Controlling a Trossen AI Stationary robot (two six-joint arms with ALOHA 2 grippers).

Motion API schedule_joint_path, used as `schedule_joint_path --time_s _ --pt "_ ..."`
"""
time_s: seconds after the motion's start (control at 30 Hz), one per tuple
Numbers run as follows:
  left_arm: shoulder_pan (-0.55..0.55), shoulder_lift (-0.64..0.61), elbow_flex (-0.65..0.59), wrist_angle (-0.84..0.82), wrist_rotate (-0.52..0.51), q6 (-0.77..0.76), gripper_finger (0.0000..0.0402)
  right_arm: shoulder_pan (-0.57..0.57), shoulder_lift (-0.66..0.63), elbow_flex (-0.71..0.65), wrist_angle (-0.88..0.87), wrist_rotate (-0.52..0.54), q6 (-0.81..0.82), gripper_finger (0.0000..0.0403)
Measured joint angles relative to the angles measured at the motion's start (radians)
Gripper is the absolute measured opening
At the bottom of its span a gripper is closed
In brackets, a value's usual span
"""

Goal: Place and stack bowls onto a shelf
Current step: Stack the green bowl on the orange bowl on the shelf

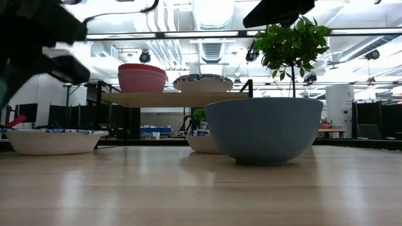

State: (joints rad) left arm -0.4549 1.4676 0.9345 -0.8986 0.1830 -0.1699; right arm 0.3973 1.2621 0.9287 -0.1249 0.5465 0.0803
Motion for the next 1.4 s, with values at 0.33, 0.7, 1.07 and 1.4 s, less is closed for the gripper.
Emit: schedule_joint_path --time_s 0.33,0.7,1.07,1.4 --pt "0.082 -0.202 0.177 -0.018 0.002 -0.041 0.0000 0.000 0.000 0.000 -0.002 -0.004 -0.006 0.0034" --pt "0.501 -0.323 0.482 -0.289 -0.288 -0.134 0.0000 0.000 0.000 0.000 -0.005 -0.004 -0.003 0.0034" --pt "1.033 -0.155 0.905 -0.456 -0.387 0.088 0.0000 0.000 0.000 0.000 -0.005 -0.004 -0.002 0.0034" --pt "1.347 0.118 1.191 -0.640 -0.183 0.191 0.0000 0.000 0.000 0.000 -0.005 -0.004 -0.002 0.0034"
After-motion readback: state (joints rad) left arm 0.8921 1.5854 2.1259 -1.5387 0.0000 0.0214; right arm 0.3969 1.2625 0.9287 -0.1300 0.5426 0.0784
